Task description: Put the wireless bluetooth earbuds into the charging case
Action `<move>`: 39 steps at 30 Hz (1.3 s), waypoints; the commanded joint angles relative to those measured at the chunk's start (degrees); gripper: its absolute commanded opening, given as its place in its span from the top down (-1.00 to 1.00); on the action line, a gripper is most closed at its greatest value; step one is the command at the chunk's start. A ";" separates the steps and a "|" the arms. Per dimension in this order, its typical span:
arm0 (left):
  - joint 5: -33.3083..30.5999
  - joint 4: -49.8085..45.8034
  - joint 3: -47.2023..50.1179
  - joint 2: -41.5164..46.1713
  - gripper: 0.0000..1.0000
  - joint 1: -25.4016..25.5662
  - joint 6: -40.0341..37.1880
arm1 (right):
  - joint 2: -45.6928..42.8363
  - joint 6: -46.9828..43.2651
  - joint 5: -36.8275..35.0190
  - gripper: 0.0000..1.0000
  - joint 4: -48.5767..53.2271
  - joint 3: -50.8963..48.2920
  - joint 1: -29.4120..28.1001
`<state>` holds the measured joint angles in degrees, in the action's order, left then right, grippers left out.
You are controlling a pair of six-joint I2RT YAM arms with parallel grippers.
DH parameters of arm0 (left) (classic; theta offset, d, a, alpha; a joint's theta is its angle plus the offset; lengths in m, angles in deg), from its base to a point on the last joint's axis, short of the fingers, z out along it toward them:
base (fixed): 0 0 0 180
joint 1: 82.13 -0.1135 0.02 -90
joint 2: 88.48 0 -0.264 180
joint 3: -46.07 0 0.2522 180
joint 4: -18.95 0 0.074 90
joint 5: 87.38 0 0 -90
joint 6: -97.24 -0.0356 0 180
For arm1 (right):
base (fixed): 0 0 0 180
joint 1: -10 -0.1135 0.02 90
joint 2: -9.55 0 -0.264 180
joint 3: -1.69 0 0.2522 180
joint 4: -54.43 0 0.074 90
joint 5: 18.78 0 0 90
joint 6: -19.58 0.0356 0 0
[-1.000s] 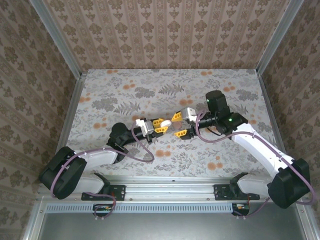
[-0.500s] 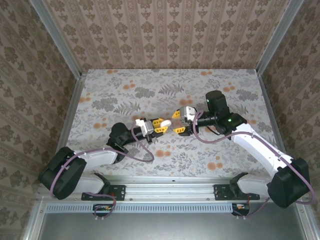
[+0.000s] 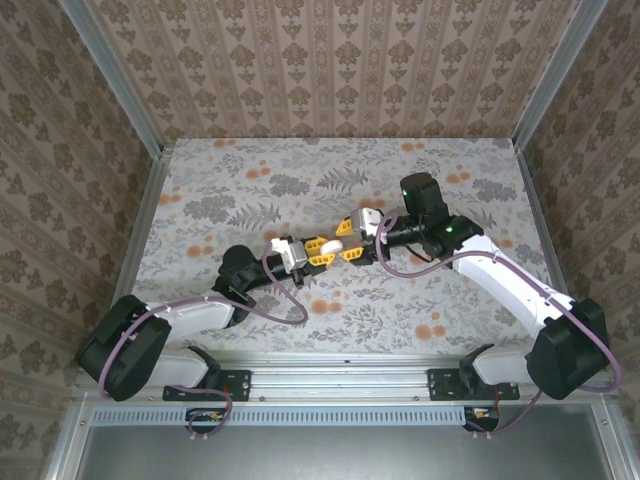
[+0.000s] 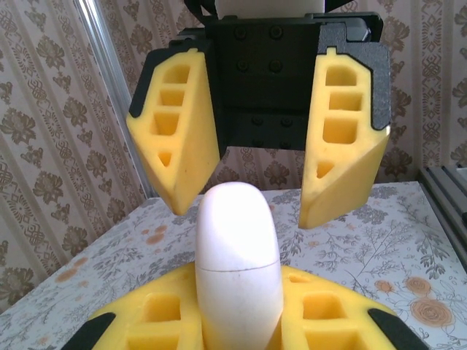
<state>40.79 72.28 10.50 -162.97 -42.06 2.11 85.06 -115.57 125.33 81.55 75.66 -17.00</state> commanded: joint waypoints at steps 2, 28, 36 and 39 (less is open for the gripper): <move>0.11 0.58 -0.96 1.38 1.00 -0.07 -0.64 | 1.26 -2.47 2.47 0.13 2.68 2.41 -0.68; -0.47 0.11 -1.23 1.64 0.74 -0.08 -0.76 | 1.90 -4.16 -1.50 0.66 2.99 2.42 -1.69; -1.04 0.11 -0.61 1.82 -0.01 0.03 -0.93 | 0.55 -4.53 -3.26 0.67 3.26 1.25 -1.70; -1.00 0.02 -0.52 1.99 -0.06 0.07 -1.11 | 0.05 -4.64 -3.70 0.67 3.41 1.06 -1.56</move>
<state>39.90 71.15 10.50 -162.43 -42.06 1.44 86.87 -118.72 122.34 83.78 77.50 -18.38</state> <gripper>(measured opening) 0.525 0.172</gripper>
